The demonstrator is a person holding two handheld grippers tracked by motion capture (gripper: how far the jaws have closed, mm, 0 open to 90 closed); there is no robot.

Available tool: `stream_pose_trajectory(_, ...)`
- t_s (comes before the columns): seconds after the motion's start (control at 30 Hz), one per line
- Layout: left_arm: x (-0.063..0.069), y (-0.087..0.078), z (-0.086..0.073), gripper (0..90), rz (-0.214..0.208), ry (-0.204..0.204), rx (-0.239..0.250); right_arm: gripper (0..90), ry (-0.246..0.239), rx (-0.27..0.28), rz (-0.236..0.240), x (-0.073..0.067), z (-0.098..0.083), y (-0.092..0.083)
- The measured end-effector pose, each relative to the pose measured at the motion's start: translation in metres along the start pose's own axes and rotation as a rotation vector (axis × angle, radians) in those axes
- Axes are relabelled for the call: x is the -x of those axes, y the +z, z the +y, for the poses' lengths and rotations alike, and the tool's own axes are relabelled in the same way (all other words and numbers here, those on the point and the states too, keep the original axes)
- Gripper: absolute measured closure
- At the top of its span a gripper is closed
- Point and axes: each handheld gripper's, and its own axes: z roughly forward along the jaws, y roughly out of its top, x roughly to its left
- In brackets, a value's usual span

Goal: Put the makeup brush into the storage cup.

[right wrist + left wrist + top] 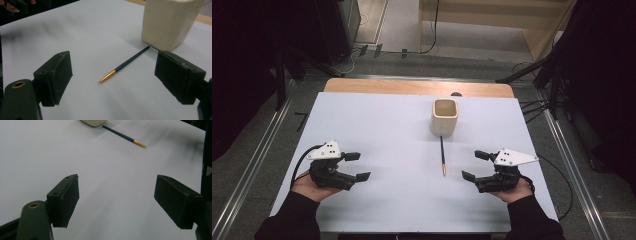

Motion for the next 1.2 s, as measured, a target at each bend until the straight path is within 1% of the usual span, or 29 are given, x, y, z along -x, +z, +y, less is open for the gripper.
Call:
stream_pose_trajectory(0.1, -0.001, -0.0005, -0.0003, 20.9, 0.003, -0.005, 0.004, 15.7, 0.008, -0.004, -0.008, -0.0003, -0.0002, 0.0002)
stream_pose_trajectory(0.17, -0.0012, -0.0008, -0.0004, 20.9, 0.004, -0.007, 0.002, 15.9, 0.003, -0.008, -0.013, -0.0003, -0.0003, 0.0002)
stream_pose_trajectory(0.27, -0.0011, -0.0005, -0.0002, 21.0, 0.007, -0.006, 0.002, 15.9, 0.002, -0.009, -0.013, -0.0004, -0.0005, 0.0)
stream_pose_trajectory(0.37, -0.0007, -0.0006, -0.0005, 21.0, 0.008, 0.0, -0.008, 16.0, -0.001, -0.008, -0.014, -0.0003, -0.0004, -0.0006)
stream_pose_trajectory(0.6, -0.0005, -0.0003, -0.0005, 21.1, 0.009, -0.001, -0.009, 16.5, -0.01, -0.015, -0.017, -0.0001, -0.0004, -0.0004)
stream_pose_trajectory(0.77, -0.0006, 0.0, -0.0008, 21.1, 0.009, -0.005, -0.007, 17.0, -0.001, -0.016, -0.022, 0.0005, -0.0004, -0.0007)
stream_pose_trajectory(1.2, -0.0007, 0.0002, -0.0009, 21.1, 0.01, -0.008, -0.008, 17.1, -0.003, -0.016, -0.024, 0.0005, -0.0007, -0.001)
